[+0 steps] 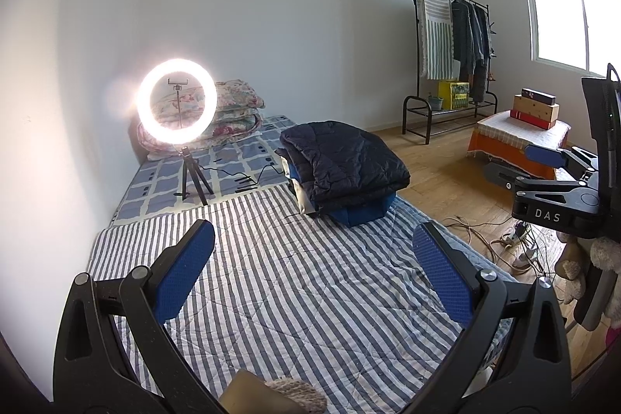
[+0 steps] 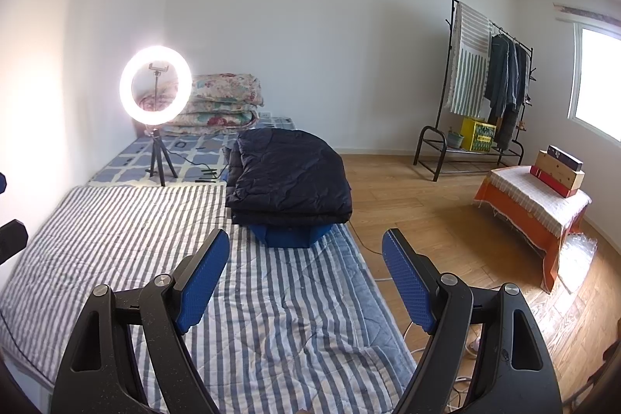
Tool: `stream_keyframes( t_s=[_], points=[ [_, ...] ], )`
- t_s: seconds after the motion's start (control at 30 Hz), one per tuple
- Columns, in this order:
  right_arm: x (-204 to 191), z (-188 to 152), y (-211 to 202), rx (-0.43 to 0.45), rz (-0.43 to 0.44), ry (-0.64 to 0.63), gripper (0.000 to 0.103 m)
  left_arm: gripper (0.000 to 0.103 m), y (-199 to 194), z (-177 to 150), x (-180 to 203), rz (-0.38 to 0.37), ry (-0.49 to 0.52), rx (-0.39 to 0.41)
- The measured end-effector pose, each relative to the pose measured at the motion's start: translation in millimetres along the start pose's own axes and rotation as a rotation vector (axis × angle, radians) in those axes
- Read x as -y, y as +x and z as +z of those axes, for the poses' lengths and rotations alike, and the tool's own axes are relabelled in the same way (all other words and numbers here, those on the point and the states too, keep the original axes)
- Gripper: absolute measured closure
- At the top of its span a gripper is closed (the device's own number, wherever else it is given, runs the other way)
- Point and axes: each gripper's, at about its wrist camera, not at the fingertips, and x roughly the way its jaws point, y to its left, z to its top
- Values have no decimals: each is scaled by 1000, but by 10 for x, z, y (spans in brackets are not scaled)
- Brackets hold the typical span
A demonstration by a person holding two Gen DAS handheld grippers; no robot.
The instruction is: Fold large clothes
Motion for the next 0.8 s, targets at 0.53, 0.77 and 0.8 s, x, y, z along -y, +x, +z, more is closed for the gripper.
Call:
stream_keyframes(
  t_s=[0.53, 0.77, 0.8],
  points=[
    [24, -19, 11, -8, 10, -14, 22, 0, -28, -52, -21, -5, 11, 5],
    [49, -17, 18, -12, 14, -7, 22, 0, -57, -54, -38, 3, 14, 20],
    [50, -16, 23, -12, 14, -8, 22, 0, -64, -49, -41, 4, 14, 22]
  ],
)
